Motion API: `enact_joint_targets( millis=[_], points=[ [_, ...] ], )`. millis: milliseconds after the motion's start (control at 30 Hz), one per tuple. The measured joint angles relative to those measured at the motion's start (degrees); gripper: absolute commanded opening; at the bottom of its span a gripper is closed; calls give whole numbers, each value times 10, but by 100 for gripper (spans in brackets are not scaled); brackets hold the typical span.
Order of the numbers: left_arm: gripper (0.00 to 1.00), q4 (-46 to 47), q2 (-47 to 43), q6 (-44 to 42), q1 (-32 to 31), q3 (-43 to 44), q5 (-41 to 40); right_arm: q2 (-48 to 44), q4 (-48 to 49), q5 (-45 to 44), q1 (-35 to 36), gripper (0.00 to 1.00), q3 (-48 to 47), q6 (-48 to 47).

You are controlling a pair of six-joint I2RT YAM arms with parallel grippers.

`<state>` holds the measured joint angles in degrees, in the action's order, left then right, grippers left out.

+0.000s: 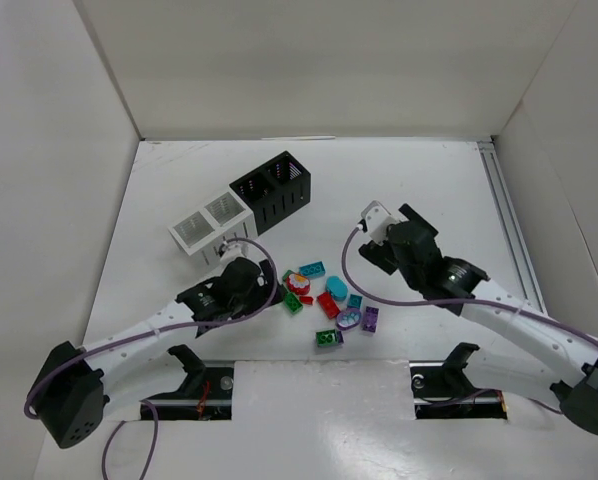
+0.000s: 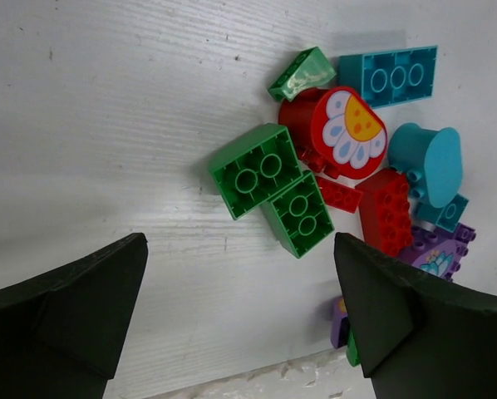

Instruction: Sort the legos into containers by color

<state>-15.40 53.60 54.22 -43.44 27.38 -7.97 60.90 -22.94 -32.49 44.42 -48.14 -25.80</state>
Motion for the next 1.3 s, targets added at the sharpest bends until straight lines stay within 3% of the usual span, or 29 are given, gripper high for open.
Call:
enact_joint_targets(
  millis=[167,433,867,1033,1300],
  points=[
    [89,28,20,-19,-26,-16,6,-74,47,5,3,96,21,-13],
    [89,37,59,8,-108,-3,-11,-76,54,0,3,96,22,-3],
    [87,-53,254,136,-180,155,-106,-86,49,-23,3,96,34,22],
    [80,-110,330,194,-184,212,-137,-103,36,-38,3,96,42,27],
    [70,-146,350,238,-185,225,-158,-144,22,-57,3,96,63,31]
  ],
)
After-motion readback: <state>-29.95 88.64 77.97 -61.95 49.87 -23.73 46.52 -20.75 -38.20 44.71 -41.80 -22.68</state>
